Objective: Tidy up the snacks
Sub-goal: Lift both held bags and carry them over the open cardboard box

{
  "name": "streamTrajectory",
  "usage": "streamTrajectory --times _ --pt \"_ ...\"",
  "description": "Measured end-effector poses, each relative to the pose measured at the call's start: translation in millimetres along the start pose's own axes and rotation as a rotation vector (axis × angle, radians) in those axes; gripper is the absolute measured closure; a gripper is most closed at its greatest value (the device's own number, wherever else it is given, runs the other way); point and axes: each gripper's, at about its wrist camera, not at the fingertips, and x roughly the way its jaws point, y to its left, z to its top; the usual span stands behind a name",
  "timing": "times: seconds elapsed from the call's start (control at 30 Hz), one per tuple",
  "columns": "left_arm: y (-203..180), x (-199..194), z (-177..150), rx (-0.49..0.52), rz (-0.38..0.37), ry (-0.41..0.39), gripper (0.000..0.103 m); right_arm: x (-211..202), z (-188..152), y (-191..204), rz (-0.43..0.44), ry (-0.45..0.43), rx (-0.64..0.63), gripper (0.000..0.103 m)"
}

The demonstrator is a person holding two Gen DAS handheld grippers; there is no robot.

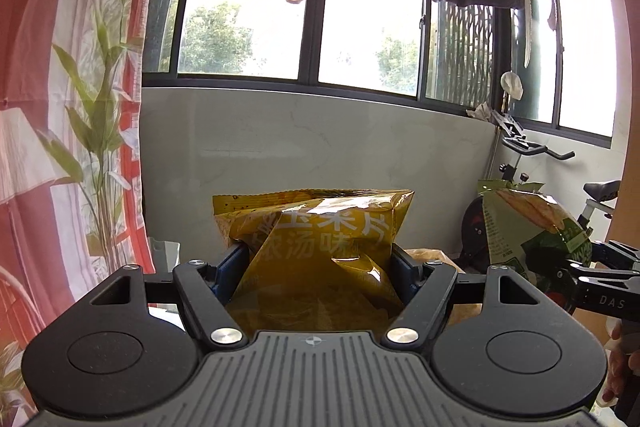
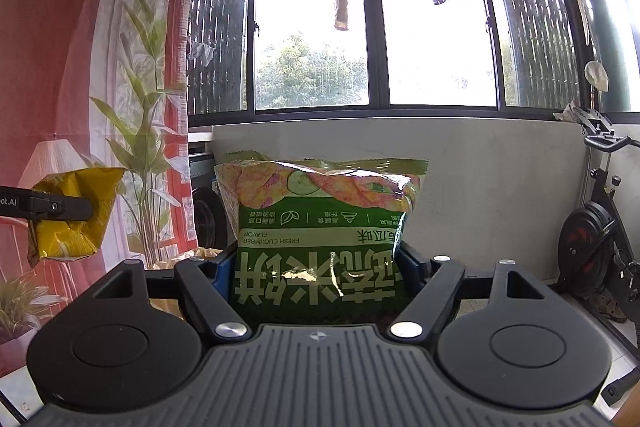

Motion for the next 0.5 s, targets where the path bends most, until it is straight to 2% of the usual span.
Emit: streamTrajectory --times 0.23,0.5 --pt "2 63 5 -0.023 0.007 0.088 0.027 59 5 8 0.007 0.055 -0.012 0.026" --pt "16 124 -2 -0.007 0.034 0.172 0.027 118 -9 10 -0.008 0.149 -0.002 0.026"
